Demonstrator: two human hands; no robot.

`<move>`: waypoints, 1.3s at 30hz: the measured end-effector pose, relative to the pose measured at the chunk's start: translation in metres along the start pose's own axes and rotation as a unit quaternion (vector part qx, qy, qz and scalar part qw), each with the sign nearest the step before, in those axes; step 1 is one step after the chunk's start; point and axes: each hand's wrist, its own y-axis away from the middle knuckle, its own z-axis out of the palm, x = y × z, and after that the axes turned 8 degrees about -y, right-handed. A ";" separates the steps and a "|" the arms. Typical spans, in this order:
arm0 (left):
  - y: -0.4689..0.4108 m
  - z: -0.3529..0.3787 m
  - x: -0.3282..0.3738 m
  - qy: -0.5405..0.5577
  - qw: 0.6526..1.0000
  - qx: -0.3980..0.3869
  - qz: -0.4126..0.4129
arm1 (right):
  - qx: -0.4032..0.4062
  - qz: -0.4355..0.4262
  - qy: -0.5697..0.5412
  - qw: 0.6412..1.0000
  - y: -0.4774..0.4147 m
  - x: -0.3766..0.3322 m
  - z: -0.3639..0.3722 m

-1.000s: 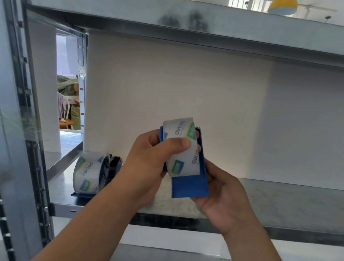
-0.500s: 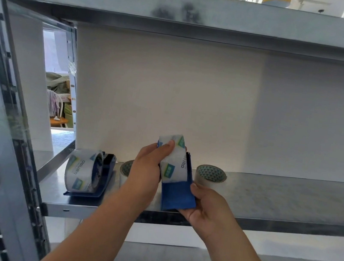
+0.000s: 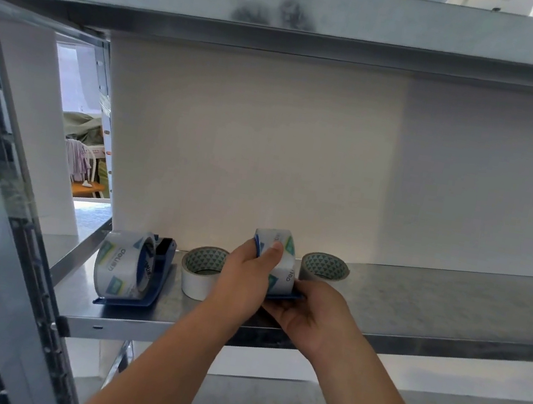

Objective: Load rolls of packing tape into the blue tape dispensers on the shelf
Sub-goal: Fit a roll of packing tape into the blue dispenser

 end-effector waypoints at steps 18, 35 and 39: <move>0.008 0.007 -0.013 0.003 1.000 -0.015 0.009 | 0.029 -0.064 0.297 0.952 0.030 -0.022 -0.033; 0.031 0.008 -0.020 -0.025 0.994 0.090 0.054 | 0.030 -0.104 0.277 0.955 0.035 -0.015 -0.041; 0.044 0.006 -0.022 -0.040 0.989 0.124 0.067 | 0.013 -0.114 0.253 0.961 0.039 -0.013 -0.041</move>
